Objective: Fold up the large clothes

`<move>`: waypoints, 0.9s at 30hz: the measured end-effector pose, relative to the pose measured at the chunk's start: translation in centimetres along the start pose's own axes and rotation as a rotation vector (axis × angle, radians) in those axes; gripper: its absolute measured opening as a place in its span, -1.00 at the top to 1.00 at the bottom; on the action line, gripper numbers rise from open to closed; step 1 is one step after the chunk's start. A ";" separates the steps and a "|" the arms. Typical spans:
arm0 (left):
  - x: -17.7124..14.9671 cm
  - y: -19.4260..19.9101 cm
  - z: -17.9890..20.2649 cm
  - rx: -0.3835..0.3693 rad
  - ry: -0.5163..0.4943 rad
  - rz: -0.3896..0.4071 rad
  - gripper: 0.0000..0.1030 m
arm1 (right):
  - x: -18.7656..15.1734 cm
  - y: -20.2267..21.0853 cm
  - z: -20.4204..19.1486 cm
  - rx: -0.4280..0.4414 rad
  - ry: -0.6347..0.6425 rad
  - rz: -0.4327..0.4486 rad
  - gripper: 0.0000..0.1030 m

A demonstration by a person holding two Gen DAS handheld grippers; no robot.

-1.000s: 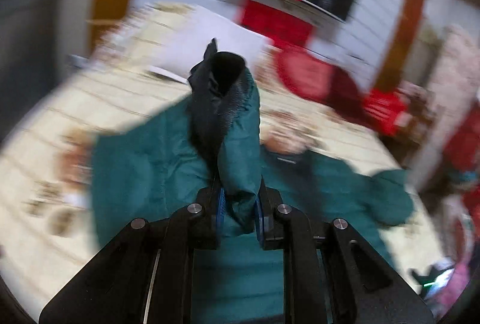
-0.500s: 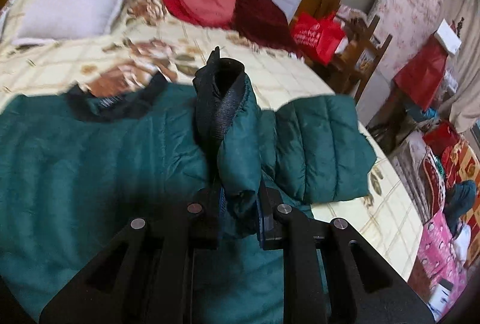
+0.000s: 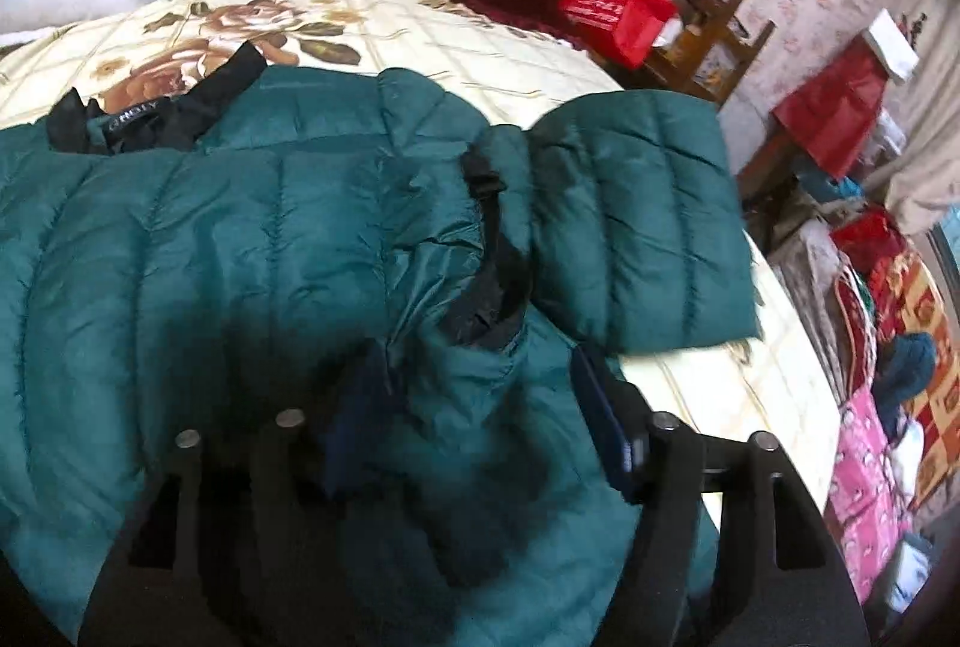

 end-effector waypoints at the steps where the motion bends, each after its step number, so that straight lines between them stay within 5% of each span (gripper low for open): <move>1: -0.3 0.9 0.0 -0.009 -0.002 0.003 -0.27 | 0.0 0.0 0.1 0.000 -0.002 0.001 -1.00; 5: -0.8 6.2 -3.2 -0.003 0.026 0.072 -0.27 | 0.3 0.6 0.3 -0.039 -0.003 0.032 -1.00; 9: -0.2 12.1 -9.7 0.152 0.065 0.197 -0.27 | 1.2 3.6 -0.2 -0.116 0.014 0.176 -1.00; 12: 1.4 16.8 -14.9 0.277 0.098 0.292 -0.27 | 2.8 6.0 -2.1 -0.052 0.033 0.328 -1.00; 14: 2.7 18.4 -17.5 0.325 0.123 0.325 -0.27 | 5.0 5.6 -4.4 0.016 0.103 0.323 -1.00; 20: 5.5 17.4 -22.4 0.443 0.161 0.357 -0.27 | 14.8 2.8 -12.5 0.238 0.192 0.383 -1.00; 24: 5.1 13.4 -25.6 0.519 0.198 0.242 -0.27 | 19.0 -0.6 -17.8 0.375 0.212 0.327 -0.99; 27: 3.8 12.6 -26.5 0.531 0.214 0.253 -0.27 | 19.7 -4.4 -18.9 0.325 0.271 0.261 -0.90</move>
Point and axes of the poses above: each gripper's, at about its wrist camera, not at the fingertips, and y roughly against the way its jaws point, z to its right, x to its top, the point moved 4 cm from there along -y, roughly the way its jaws point, and after that the axes turned 9 degrees about y, right-handed, at the moved point
